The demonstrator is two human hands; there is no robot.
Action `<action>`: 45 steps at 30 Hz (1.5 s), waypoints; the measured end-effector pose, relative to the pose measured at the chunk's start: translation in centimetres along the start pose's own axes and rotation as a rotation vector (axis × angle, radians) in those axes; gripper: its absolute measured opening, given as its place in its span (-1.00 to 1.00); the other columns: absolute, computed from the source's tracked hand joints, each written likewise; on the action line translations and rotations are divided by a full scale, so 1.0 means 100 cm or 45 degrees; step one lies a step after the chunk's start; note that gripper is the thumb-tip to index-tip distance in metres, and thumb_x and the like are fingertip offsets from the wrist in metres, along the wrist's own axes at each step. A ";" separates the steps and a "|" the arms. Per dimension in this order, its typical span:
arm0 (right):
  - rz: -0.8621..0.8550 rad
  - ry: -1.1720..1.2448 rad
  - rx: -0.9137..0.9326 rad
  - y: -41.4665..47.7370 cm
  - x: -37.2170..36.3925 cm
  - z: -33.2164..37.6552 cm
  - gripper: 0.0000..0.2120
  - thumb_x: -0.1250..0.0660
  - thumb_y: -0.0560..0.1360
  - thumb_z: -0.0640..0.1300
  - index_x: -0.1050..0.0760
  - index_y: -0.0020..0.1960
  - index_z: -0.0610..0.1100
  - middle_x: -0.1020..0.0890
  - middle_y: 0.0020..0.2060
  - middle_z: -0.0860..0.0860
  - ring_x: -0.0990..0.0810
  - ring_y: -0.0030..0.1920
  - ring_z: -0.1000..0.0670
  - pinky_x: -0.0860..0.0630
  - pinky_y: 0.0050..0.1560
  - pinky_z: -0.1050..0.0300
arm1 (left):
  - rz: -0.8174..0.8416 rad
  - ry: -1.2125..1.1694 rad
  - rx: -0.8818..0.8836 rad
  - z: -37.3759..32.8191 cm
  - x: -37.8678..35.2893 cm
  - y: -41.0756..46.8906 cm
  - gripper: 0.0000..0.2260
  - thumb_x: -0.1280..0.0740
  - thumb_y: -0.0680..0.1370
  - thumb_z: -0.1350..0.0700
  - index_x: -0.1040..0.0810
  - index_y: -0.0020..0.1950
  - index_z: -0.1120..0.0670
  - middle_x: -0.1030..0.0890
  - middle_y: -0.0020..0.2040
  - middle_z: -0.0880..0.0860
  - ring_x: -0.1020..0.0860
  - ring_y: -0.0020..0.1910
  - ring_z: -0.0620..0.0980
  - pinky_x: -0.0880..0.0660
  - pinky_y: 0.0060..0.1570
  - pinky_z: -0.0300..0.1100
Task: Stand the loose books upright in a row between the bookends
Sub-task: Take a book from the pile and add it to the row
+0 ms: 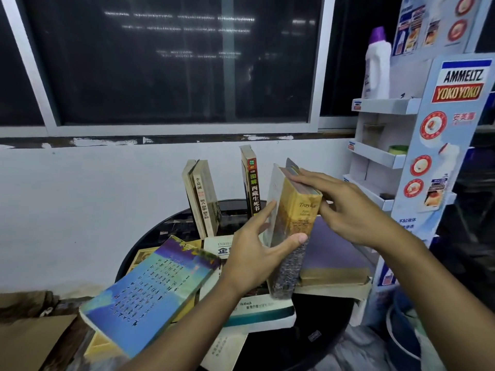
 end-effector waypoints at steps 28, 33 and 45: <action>-0.473 -0.077 -0.359 -0.006 -0.021 0.057 -0.53 -0.45 0.47 0.00 -0.51 0.36 0.20 -0.57 -0.28 0.32 -0.55 -0.18 0.45 -0.41 -0.19 0.61 | -0.036 0.136 0.045 0.032 0.026 0.003 -0.34 -0.34 0.48 -0.40 -0.34 0.54 -0.25 -0.44 0.48 -0.19 -0.45 0.40 -0.18 -0.45 0.27 -0.26; -0.465 -0.074 -0.314 0.016 -0.027 0.058 -0.54 -0.45 0.47 -0.06 -0.54 0.36 0.10 -0.65 -0.21 0.22 -0.52 -0.21 0.49 -0.31 -0.14 0.69 | -0.201 0.444 0.072 0.041 0.078 0.041 -0.40 -0.40 0.56 -0.21 -0.36 0.56 -0.11 -0.41 0.51 -0.09 -0.36 0.38 -0.20 -0.27 0.34 -0.23; -0.515 -0.086 -0.158 0.096 -0.053 0.063 -0.48 -0.39 0.49 -0.04 -0.45 0.45 0.08 -0.70 -0.08 0.09 -0.64 -0.06 0.08 -0.57 0.14 0.03 | -0.354 0.924 0.125 0.081 0.154 0.116 -0.28 -0.49 0.50 0.04 -0.25 0.60 -0.11 -0.09 0.65 0.06 -0.05 0.59 0.19 -0.32 0.44 0.19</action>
Point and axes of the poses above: each hand's wrist, its own y-axis towards the middle knuckle, its own x-axis out of the back of the hand, z = x × y, the point moved 3 cm from there along y, towards the middle knuckle
